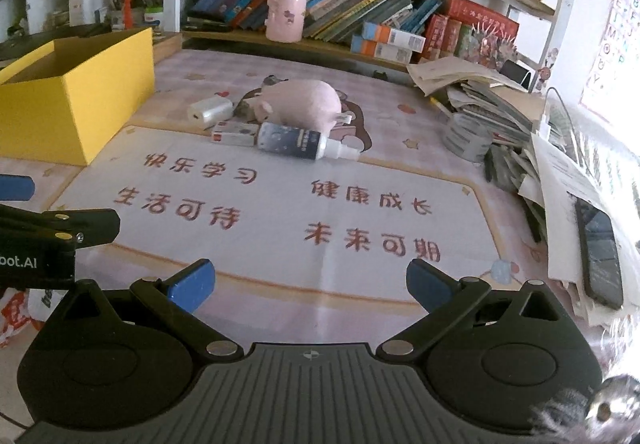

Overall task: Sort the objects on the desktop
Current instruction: 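Move the right tool toward the white-and-blue spray bottle beside the pig, then close the right tool around the spray bottle and lift it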

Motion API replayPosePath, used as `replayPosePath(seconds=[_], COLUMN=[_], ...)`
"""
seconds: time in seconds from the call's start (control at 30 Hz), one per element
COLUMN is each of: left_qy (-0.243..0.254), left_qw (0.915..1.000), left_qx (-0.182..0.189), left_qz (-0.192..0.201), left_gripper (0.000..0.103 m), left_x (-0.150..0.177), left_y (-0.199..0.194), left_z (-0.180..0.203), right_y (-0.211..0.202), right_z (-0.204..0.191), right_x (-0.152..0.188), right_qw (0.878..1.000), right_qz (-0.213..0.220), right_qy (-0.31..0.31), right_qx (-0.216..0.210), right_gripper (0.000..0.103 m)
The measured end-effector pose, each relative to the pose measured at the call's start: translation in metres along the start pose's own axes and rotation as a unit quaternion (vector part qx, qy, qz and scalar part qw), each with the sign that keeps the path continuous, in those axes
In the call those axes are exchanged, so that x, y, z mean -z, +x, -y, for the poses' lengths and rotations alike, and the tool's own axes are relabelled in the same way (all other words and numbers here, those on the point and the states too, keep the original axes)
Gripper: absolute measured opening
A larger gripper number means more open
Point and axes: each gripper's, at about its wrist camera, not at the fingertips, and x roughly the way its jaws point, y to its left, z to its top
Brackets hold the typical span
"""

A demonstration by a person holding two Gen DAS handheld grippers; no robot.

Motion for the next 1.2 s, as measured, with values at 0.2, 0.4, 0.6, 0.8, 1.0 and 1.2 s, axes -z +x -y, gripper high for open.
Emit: replayPosePath(seconds=[0.2, 0.4, 0.6, 0.8, 1.0, 1.2], left_qy=[-0.003, -0.01, -0.027, -0.026, -0.023, -0.024], left_qw=[0.9998, 0.9991, 0.9974, 0.9965, 0.9958, 0.9954], left_qx=[-0.021, -0.042, -0.066, -0.079, -0.088, -0.092], left_qz=[-0.007, -0.003, 0.005, 0.008, 0.007, 0.001], left_gripper=[0.103, 0.103, 0.103, 0.103, 0.103, 0.103], left_x=[-0.014, -0.031, -0.046, -0.058, -0.067, -0.072], left_y=[0.015, 0.028, 0.039, 0.047, 0.054, 0.059], left_z=[0.011, 0.019, 0.023, 0.029, 0.033, 0.035], right_y=[0.021, 0.04, 0.058, 0.085, 0.117, 0.147], right_z=[0.019, 0.032, 0.046, 0.051, 0.055, 0.05], right_x=[-0.015, -0.03, -0.044, -0.061, -0.087, -0.107], right_qw=[1.0, 0.999, 0.996, 0.989, 0.974, 0.951], right_qz=[-0.002, 0.004, 0.021, 0.034, 0.048, 0.047], right_qy=[0.004, -0.005, -0.022, -0.084, -0.153, -0.221], right_qx=[-0.018, -0.043, -0.084, -0.115, -0.159, -0.213], right_gripper=[0.102, 0.102, 0.101, 0.085, 0.054, 0.044])
